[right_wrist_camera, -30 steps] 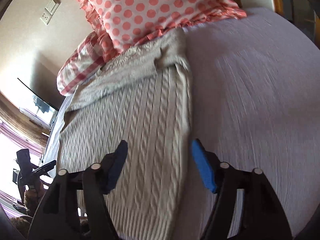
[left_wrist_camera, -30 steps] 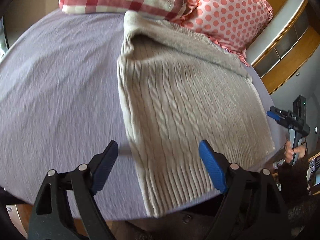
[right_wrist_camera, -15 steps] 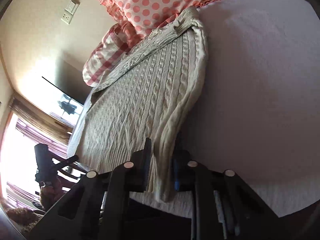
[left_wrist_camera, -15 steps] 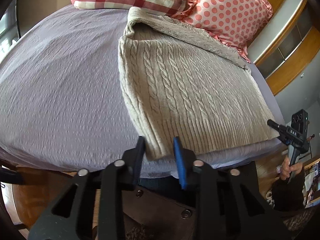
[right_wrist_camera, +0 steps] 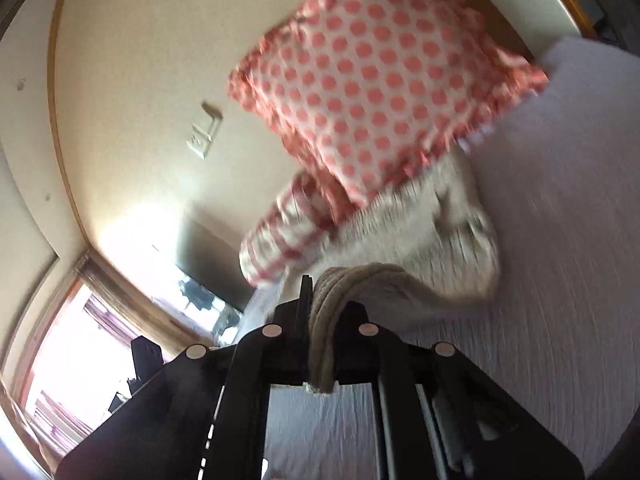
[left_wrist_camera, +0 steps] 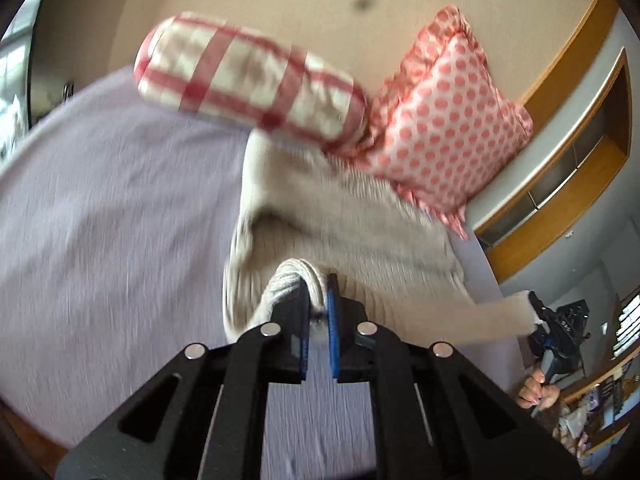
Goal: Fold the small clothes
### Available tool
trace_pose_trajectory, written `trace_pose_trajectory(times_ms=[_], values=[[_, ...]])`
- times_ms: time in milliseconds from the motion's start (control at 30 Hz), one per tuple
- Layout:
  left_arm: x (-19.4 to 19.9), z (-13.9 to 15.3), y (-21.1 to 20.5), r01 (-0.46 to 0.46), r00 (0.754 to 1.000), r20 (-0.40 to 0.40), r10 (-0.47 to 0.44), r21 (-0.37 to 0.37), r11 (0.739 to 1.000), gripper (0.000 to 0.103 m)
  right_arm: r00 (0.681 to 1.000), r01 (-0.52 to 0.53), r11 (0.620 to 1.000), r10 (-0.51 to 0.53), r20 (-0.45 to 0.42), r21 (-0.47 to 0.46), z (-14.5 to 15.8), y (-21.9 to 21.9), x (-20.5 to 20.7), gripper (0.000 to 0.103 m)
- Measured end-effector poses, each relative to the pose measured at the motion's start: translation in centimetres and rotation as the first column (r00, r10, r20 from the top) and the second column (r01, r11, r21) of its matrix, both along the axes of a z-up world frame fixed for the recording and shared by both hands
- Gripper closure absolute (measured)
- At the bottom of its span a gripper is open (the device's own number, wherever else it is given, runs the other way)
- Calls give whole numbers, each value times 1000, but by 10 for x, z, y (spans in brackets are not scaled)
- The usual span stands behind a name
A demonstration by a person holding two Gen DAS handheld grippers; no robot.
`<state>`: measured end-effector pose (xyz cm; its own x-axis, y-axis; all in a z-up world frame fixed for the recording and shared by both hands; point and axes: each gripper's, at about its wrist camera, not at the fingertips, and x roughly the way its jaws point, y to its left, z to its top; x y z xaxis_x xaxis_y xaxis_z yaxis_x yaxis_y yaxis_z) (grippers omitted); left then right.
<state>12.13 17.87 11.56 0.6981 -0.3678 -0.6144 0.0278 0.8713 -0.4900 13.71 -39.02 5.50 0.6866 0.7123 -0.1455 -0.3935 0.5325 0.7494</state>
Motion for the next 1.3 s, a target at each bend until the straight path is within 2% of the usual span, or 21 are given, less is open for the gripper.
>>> trace_pose_trajectory(times_ms=[100, 233, 367, 467, 533, 567, 600, 633, 667, 700, 733, 767, 833, 933, 1000, 1100, 1133, 1167, 1200, 1233, 1300], values=[[74, 23, -2, -48, 999, 15, 48, 36, 998, 96, 998, 54, 999, -55, 24, 5, 26, 5, 61, 95], [169, 21, -8, -97, 995, -1, 98, 96, 991, 96, 994, 108, 994, -108, -31, -11, 30, 17, 152, 95], [241, -8, -21, -116, 990, -61, 131, 197, 973, 96, 971, 182, 980, -193, -143, -87, 3, 27, 229, 95], [277, -45, -30, -109, 976, -159, 152, 253, 961, 95, 915, 195, 966, -242, -324, -170, -35, 31, 273, 94], [281, -54, -31, -109, 974, -166, 153, 248, 963, 91, 870, 166, 969, -231, -436, -182, -55, 30, 289, 89], [279, -52, -29, -115, 977, -149, 154, 242, 963, 89, 871, 164, 974, -217, -441, -155, -56, 27, 291, 85], [277, -48, -27, -124, 979, -129, 158, 243, 962, 85, 880, 167, 976, -212, -424, -141, -52, 25, 291, 70], [273, -42, -23, -140, 979, -107, 171, 249, 958, 70, 893, 172, 975, -216, -396, -142, -46, 24, 288, 45], [265, -30, -16, -176, 978, -67, 199, 257, 950, 63, 910, 192, 969, -235, -341, -156, -34, 22, 284, 30], [260, -22, -12, -198, 975, -43, 217, 261, 945, 58, 917, 222, 959, -266, -298, -175, -24, 21, 278, 4], [253, -12, -9, -220, 973, -15, 232, 265, 939, 56, 920, 262, 946, -305, -248, -190, -12, 19, 269, 1], [243, -1, -5, -230, 972, 11, 235, 259, 938, 54, 933, 286, 944, -314, -177, -168, -2, 17, 256, 1], [224, 12, -8, -194, 981, 32, 192, 231, 953, 43, 967, 208, 968, -225, -115, -141, 8, 24, 238, 1], [203, 10, -29, -69, 998, 18, 67, 205, 976, 34, 983, 62, 977, -95, -157, -205, 2, 51, 224, 1], [203, -4, -45, -6, 999, -44, 16, 212, 977, 33, 979, -2, 965, -52, -198, -263, -7, 70, 221, 1], [220, -44, -52, -16, 978, -198, 69, 257, 966, 34, 949, 0, 942, -106, -296, -336, -32, 77, 225, 1], [225, -54, -48, -30, 969, -228, 94, 268, 963, 37, 924, 16, 933, -152, -351, -359, -46, 75, 231, 1], [229, -65, -44, -61, 959, -248, 137, 294, 954, 41, 923, 18, 933, -154, -352, -361, -50, 75, 232, 1], [226, -65, -43, -79, 961, -227, 160, 326, 942, 45, 929, 24, 928, -158, -334, -373, -50, 77, 228, 1], [224, -62, -44, -85, 962, -215, 168, 348, 933, 45, 928, 21, 918, -165, -334, -395, -49, 83, 224, 1], [213, -52, -40, -82, 963, -216, 159, 328, 941, 45, 936, 20, 901, -170, -308, -434, -42, 93, 216, 1]])
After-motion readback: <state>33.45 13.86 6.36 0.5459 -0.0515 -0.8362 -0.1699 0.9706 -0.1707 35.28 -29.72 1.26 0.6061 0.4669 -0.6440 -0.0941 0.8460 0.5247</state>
